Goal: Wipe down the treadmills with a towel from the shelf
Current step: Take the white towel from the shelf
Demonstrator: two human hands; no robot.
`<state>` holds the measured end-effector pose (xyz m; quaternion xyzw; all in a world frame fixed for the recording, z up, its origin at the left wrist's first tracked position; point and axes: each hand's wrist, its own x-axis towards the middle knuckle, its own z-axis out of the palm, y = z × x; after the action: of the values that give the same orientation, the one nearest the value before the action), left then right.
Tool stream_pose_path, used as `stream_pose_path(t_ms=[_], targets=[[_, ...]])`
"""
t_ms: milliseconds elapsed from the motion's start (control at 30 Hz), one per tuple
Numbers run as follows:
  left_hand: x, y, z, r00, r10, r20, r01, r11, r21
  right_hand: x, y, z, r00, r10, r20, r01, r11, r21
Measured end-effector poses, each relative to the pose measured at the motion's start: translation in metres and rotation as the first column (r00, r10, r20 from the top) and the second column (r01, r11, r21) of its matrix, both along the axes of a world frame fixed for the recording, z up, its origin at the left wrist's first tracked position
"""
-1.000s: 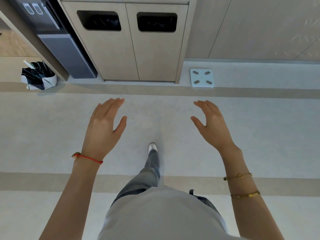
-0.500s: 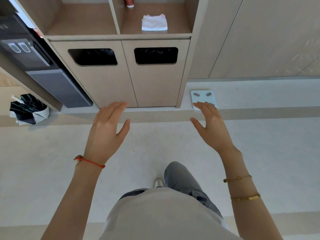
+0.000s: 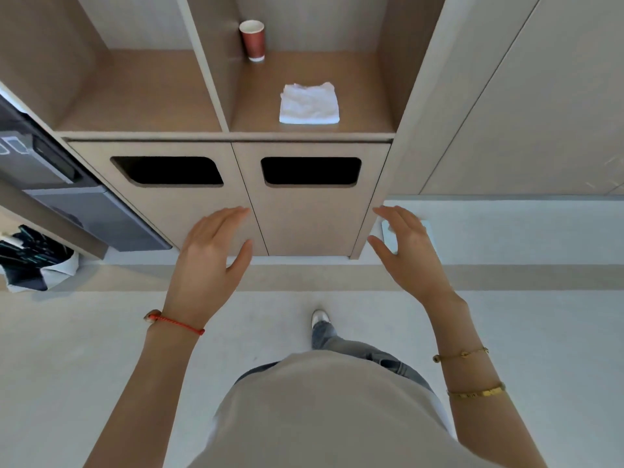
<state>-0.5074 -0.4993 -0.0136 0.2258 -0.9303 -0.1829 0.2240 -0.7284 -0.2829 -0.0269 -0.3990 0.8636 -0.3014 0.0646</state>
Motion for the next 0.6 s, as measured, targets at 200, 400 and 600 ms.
stream_pose_path(t_ms=[200, 400, 600], targets=[[-0.093, -0.079, 0.018, 0.998, 0.024, -0.051, -0.027, 0.998, -0.049, -0.097, -0.094, 0.025, 0.994, 0.071, -0.078, -0.073, 0.997, -0.027], [-0.165, -0.145, 0.012, 0.998, 0.030, -0.053, -0.032, 0.999, -0.030, -0.162, -0.169, 0.017, 0.996, 0.071, -0.049, -0.071, 0.997, -0.006], [-0.228, -0.206, -0.009, 1.000, 0.017, -0.003, -0.017, 1.000, -0.008, -0.211, -0.234, -0.012, 0.999, 0.024, -0.028, -0.023, 0.999, 0.031]])
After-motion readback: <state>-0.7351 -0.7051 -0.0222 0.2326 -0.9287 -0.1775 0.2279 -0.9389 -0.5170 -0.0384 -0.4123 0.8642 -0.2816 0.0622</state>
